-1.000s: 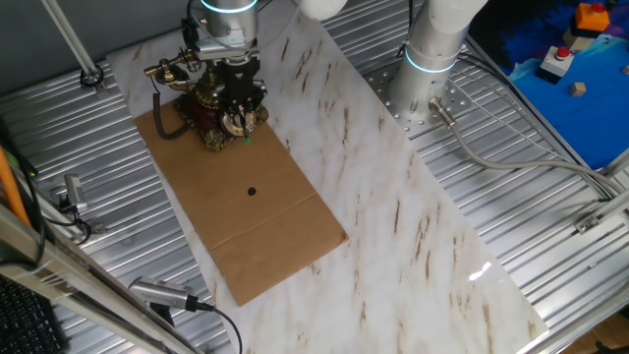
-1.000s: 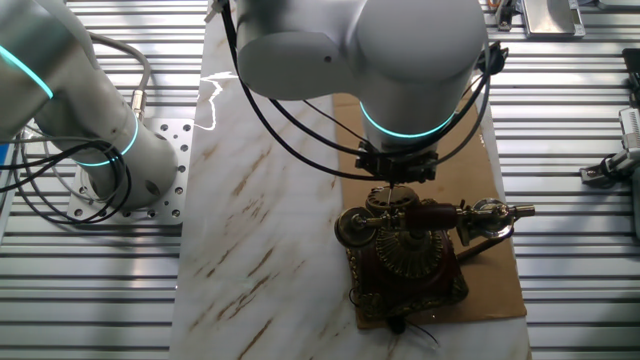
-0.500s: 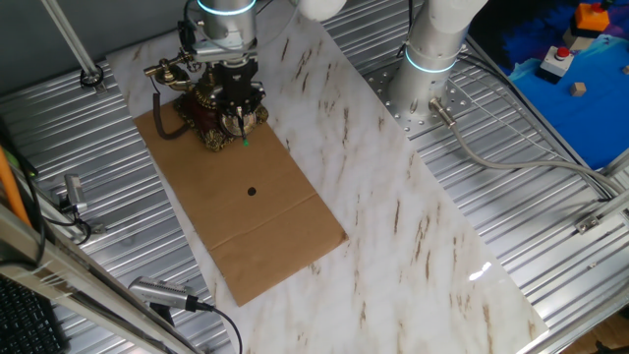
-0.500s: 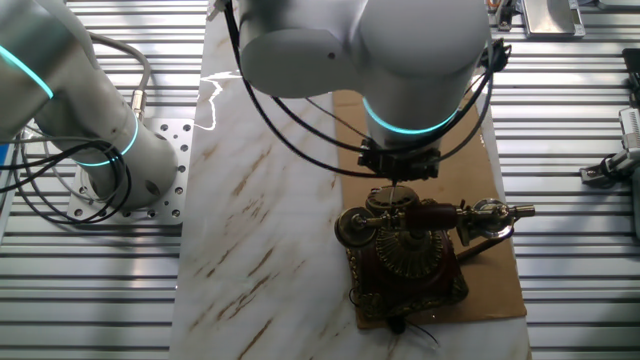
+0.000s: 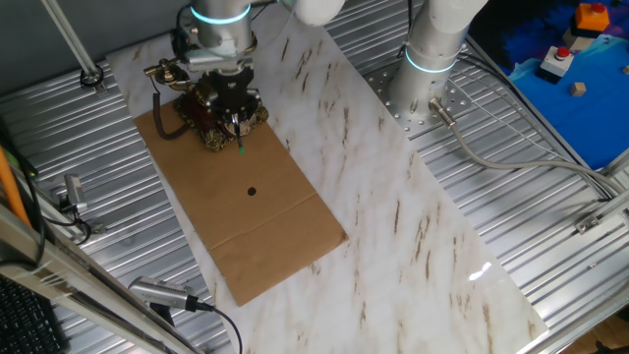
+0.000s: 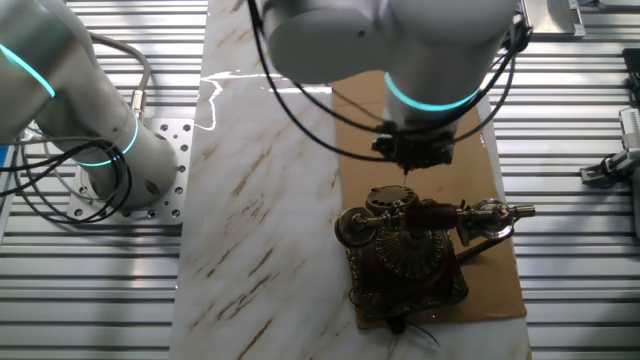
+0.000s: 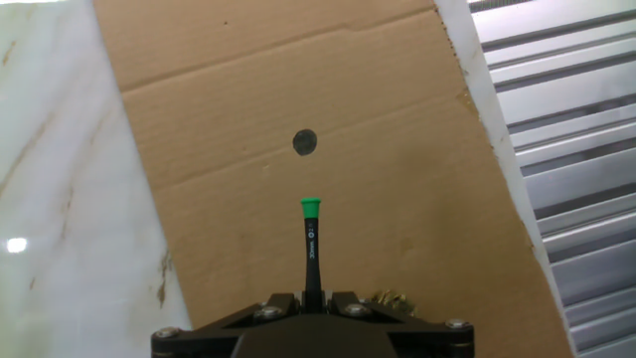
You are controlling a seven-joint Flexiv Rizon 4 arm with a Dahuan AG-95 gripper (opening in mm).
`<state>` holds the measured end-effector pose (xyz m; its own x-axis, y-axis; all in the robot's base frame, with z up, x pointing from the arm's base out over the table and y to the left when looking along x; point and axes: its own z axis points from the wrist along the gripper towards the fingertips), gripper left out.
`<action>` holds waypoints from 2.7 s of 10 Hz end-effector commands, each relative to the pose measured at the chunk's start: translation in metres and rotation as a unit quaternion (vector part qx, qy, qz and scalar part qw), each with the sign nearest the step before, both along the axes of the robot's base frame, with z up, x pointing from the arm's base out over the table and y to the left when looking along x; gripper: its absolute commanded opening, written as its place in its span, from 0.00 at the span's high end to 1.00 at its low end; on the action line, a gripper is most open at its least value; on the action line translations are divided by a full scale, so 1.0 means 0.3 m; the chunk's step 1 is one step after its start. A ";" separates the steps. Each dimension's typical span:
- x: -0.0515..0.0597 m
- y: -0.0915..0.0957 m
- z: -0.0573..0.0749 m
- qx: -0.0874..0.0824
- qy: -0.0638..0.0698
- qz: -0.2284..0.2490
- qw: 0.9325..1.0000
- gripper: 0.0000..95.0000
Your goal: Dial a number on an old rotary phone
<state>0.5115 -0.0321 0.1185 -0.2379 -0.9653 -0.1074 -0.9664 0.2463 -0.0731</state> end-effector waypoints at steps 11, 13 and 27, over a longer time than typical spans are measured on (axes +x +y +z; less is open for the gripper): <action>0.173 0.275 -0.153 -0.048 -0.002 0.014 0.999 1.00; 0.179 0.300 -0.172 -0.050 -0.003 0.013 0.999 1.00; 0.234 0.304 -0.237 -0.043 -0.006 0.005 0.999 1.00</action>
